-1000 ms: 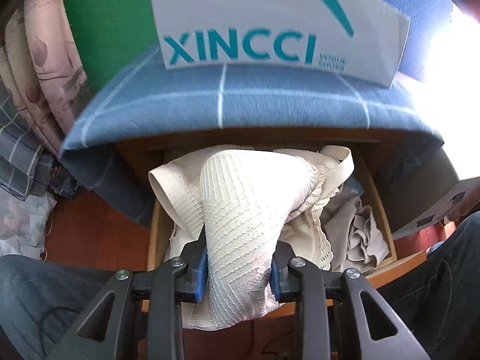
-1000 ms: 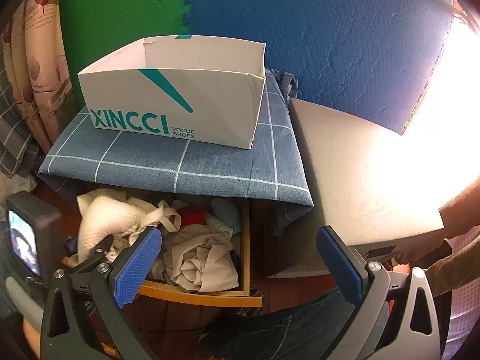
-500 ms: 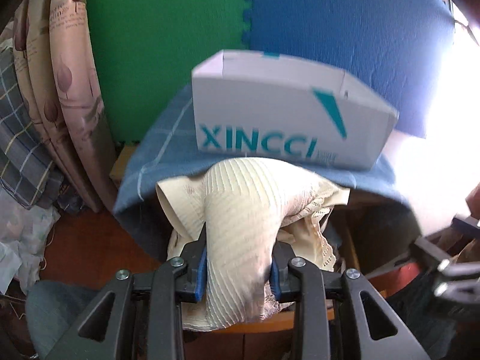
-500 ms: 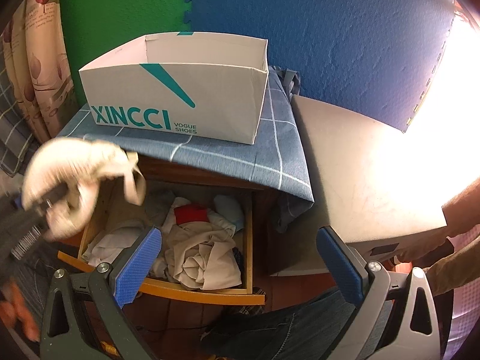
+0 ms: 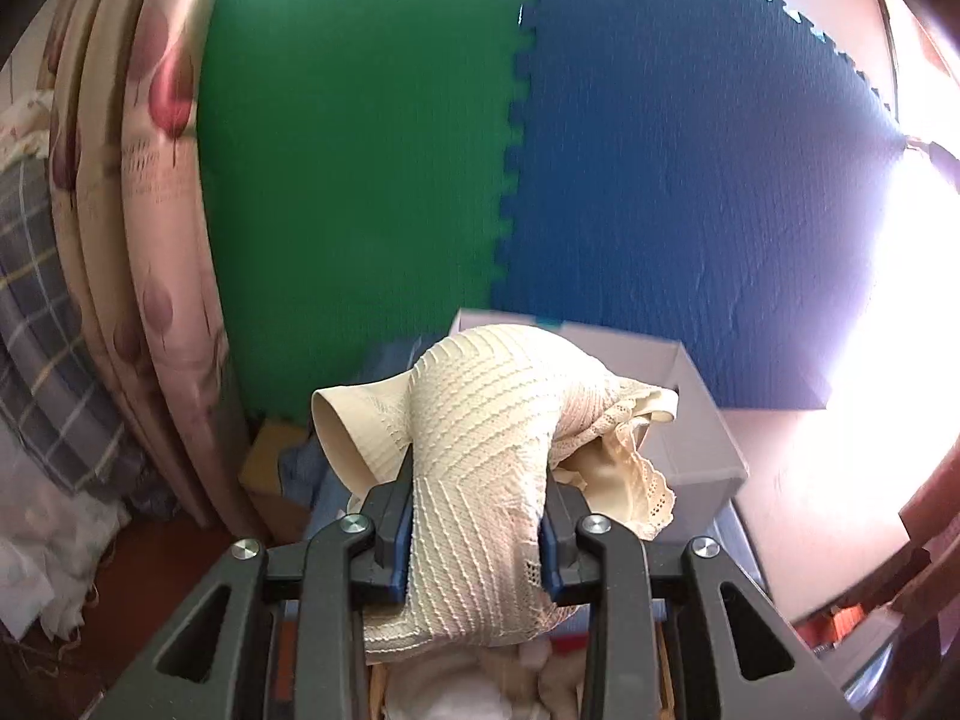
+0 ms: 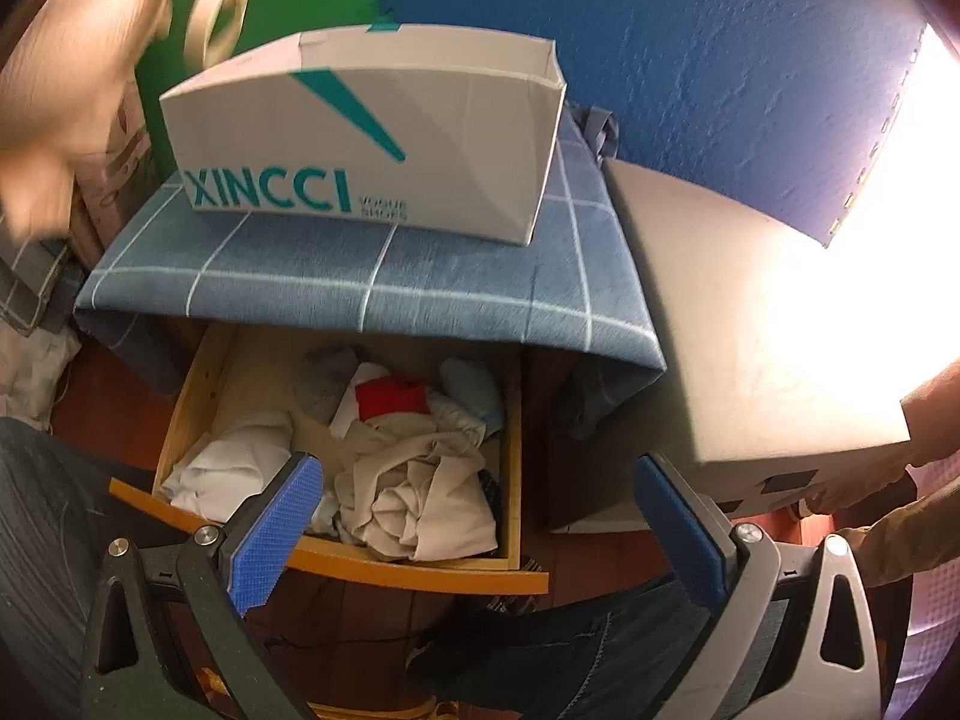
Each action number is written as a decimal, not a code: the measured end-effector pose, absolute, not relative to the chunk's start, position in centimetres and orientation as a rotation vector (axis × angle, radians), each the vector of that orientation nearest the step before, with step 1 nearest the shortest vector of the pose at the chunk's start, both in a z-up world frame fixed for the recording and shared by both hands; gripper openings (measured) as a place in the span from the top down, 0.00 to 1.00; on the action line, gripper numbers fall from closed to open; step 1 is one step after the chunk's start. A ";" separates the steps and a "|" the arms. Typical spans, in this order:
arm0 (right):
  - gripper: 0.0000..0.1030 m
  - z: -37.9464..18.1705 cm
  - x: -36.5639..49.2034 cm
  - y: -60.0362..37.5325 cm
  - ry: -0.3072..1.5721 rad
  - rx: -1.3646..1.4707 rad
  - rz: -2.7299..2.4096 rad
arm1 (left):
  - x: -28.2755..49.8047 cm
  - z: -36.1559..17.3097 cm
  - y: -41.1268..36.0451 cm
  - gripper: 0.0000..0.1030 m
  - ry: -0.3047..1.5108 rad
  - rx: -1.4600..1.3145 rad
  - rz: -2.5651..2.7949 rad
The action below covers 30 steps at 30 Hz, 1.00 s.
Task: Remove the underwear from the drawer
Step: 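Lift the cream bra with the left gripper up toward the white box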
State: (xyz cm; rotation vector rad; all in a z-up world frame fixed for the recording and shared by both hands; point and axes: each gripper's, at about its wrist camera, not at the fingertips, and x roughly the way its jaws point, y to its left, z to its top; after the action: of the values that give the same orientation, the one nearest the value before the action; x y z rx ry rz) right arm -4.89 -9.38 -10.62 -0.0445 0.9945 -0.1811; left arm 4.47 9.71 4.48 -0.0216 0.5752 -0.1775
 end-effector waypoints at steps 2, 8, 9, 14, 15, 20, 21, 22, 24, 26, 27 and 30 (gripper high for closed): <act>0.01 -11.2 -4.9 -9.2 1.006 -0.046 -0.174 | 5.9 5.4 9.2 0.69 0.563 -0.014 -0.173; 0.01 -12.6 -4.5 -8.7 1.035 -0.061 -0.159 | 10.4 5.3 7.2 0.69 0.581 0.015 -0.146; 0.01 -12.8 -4.4 -8.7 1.039 -0.062 -0.158 | 11.2 5.1 6.8 0.69 0.587 0.019 -0.140; 0.01 -13.7 -4.0 -8.8 1.059 -0.061 -0.150 | 14.3 3.2 5.5 0.69 0.614 0.051 -0.110; 0.01 -13.8 -4.0 -8.9 1.063 -0.061 -0.150 | 14.8 2.9 5.3 0.69 0.622 0.052 -0.104; 0.01 -14.6 -3.7 -9.3 1.079 -0.054 -0.152 | 16.6 1.6 5.4 0.69 0.642 0.051 -0.080; 0.01 -14.8 -3.7 -9.3 1.084 -0.052 -0.154 | 17.1 1.4 5.4 0.69 0.648 0.053 -0.077; 0.01 -15.0 -3.6 -9.3 1.087 -0.052 -0.153 | 17.4 1.2 5.3 0.69 0.654 0.054 -0.077; 0.01 -15.3 -3.5 -9.3 1.095 -0.053 -0.153 | 18.1 0.8 5.2 0.69 0.664 0.057 -0.069; 0.01 -15.6 -3.5 -9.2 1.102 -0.056 -0.151 | 18.7 0.4 5.1 0.69 0.675 0.054 -0.064; 0.01 -15.8 -3.4 -9.1 1.106 -0.059 -0.150 | 19.0 0.1 5.0 0.69 0.680 0.055 -0.064; 0.01 -16.2 -3.4 -9.1 1.116 -0.060 -0.148 | 19.8 -0.4 4.9 0.69 0.688 0.066 -0.056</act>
State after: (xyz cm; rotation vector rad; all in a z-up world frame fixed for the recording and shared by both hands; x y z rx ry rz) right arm -3.38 -9.13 -16.21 -0.0601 1.1156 -0.1485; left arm 19.76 4.87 -0.45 0.0658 0.6885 -0.0561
